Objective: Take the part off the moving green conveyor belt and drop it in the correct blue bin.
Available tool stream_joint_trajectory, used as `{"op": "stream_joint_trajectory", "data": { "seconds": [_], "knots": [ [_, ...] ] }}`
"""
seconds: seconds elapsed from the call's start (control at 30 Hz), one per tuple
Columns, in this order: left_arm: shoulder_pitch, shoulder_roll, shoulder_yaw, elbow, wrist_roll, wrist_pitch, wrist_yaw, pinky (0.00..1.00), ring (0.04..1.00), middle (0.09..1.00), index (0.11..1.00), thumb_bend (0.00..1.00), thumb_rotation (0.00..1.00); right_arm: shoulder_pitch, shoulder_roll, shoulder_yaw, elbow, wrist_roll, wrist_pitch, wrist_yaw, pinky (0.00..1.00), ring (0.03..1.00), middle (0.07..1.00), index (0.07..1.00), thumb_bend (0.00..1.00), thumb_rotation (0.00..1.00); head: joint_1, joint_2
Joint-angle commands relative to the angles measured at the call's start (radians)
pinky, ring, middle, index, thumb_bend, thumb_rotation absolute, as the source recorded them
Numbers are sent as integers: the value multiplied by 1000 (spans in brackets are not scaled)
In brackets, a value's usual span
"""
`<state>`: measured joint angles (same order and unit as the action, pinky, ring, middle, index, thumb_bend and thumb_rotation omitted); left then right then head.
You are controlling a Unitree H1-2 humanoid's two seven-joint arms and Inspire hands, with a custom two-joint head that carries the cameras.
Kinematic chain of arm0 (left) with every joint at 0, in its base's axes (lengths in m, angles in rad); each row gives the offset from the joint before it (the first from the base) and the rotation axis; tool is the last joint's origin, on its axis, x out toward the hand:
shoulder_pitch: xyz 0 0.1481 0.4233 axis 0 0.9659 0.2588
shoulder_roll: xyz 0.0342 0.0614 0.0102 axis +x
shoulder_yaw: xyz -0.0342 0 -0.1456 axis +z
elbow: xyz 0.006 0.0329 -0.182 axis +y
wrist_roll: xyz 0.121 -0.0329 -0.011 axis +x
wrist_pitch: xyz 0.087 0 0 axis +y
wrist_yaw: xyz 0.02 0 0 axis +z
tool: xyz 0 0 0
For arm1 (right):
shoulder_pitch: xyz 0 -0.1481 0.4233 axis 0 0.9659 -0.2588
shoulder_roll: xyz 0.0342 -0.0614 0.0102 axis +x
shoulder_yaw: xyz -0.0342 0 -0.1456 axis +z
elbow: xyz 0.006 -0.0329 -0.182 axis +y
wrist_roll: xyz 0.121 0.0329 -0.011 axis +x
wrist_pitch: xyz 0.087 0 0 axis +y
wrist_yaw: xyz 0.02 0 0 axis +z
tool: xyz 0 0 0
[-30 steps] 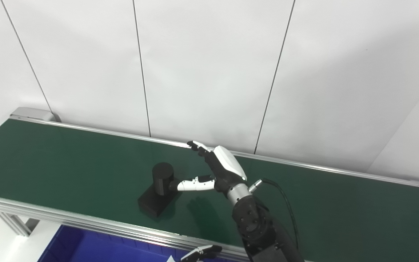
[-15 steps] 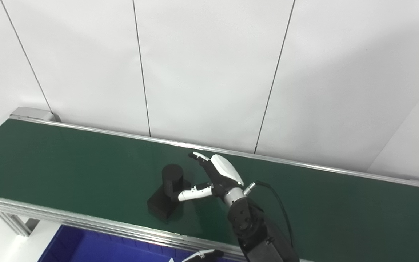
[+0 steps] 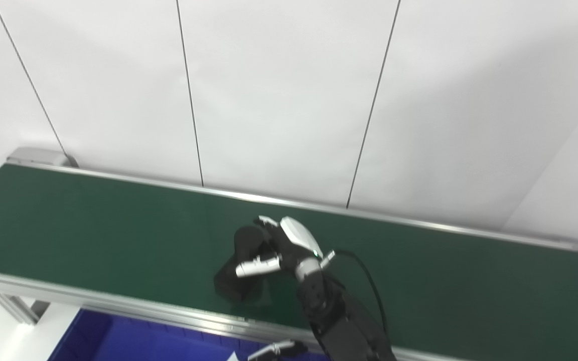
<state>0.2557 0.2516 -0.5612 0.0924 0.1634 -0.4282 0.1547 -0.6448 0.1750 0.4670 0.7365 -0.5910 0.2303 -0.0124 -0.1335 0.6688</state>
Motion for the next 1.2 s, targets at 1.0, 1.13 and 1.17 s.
{"op": "stream_joint_trajectory", "data": {
  "seconds": [1.0,1.13,1.17],
  "knots": [
    [1,9,62,-40,-74,-41,-87,805,851,870,734,820,260,59,20,-42,13,16,-367,-493,366,436,564,476,504,0,-44,34],
    [7,2,89,-49,-101,-41,-128,825,861,875,735,809,243,151,-2,-74,-193,34,-314,-445,380,433,563,474,504,0,-55,52],
    [8,-2,96,-51,-106,-41,-137,828,862,875,735,810,247,183,-8,-86,-256,43,-303,-433,384,435,561,473,505,0,-57,58]
  ]
}}
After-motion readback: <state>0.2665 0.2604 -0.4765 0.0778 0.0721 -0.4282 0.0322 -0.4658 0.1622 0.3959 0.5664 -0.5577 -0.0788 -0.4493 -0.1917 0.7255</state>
